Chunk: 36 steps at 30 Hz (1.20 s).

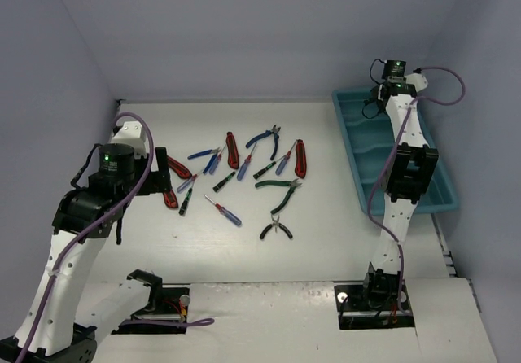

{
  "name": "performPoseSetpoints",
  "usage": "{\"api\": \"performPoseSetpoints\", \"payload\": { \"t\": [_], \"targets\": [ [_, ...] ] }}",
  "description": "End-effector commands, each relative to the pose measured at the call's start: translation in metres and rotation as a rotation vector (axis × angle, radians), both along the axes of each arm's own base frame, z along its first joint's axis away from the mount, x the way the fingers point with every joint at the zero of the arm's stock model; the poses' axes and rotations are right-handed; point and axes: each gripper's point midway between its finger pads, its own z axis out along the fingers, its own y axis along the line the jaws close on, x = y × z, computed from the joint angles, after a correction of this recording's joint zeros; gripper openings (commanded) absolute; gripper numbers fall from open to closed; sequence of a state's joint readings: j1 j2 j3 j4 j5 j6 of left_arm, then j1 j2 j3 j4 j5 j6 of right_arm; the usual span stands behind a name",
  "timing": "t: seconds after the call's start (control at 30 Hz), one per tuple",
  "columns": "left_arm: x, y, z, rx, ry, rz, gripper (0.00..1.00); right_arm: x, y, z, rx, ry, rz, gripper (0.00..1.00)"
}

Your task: Sort the tools into containers

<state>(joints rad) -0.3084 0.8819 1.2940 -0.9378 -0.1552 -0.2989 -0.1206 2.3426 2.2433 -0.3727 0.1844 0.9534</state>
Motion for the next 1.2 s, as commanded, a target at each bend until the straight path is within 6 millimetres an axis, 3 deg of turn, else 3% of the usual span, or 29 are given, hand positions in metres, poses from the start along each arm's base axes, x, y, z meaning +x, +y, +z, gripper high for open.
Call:
{"api": "performPoseSetpoints", "payload": {
  "t": [0.0,0.23,0.33,0.4,0.47,0.53,0.63,0.77,0.97,1.03,1.07,1.17],
  "targets": [
    [0.006,0.000,0.010,-0.045,-0.054,0.044,0.85,0.031,-0.009,0.026,-0.016,-0.131,0.052,0.11],
    [0.011,-0.010,0.002,-0.074,-0.020,0.025,0.85,0.040,-0.011,0.040,-0.040,-0.199,0.103,0.54],
    [0.015,-0.023,-0.003,-0.087,0.003,-0.048,0.85,0.036,-0.005,0.057,-0.069,-0.211,0.152,0.60],
    [0.024,-0.037,-0.009,-0.093,0.030,-0.122,0.85,0.024,-0.001,0.079,-0.102,-0.224,0.181,0.61],
    [0.031,-0.057,-0.010,-0.109,0.042,-0.238,0.82,0.012,0.004,0.079,-0.130,-0.194,0.214,0.62],
    [0.047,-0.075,-0.016,-0.120,0.065,-0.321,0.77,-0.006,0.009,0.103,-0.191,-0.197,0.260,0.63],
    [0.067,-0.103,-0.025,-0.129,0.108,-0.453,0.75,-0.037,0.022,0.115,-0.252,-0.170,0.349,0.64],
    [0.113,-0.135,-0.058,-0.019,0.186,-0.560,0.74,-0.094,0.038,0.117,-0.280,-0.132,0.442,0.69],
    [0.169,-0.194,-0.086,0.071,0.207,-0.697,0.74,-0.164,0.045,0.129,-0.326,-0.130,0.468,0.70],
    [0.185,-0.209,-0.101,0.073,0.229,-0.721,0.74,-0.181,0.048,0.139,-0.325,-0.157,0.458,0.70],
    [0.190,-0.214,-0.115,0.072,0.255,-0.733,0.74,-0.187,0.049,0.132,-0.313,-0.147,0.459,0.70],
    [0.205,-0.238,-0.121,0.068,0.243,-0.775,0.71,-0.209,0.060,0.134,-0.291,-0.172,0.479,0.70]
  ]
}}
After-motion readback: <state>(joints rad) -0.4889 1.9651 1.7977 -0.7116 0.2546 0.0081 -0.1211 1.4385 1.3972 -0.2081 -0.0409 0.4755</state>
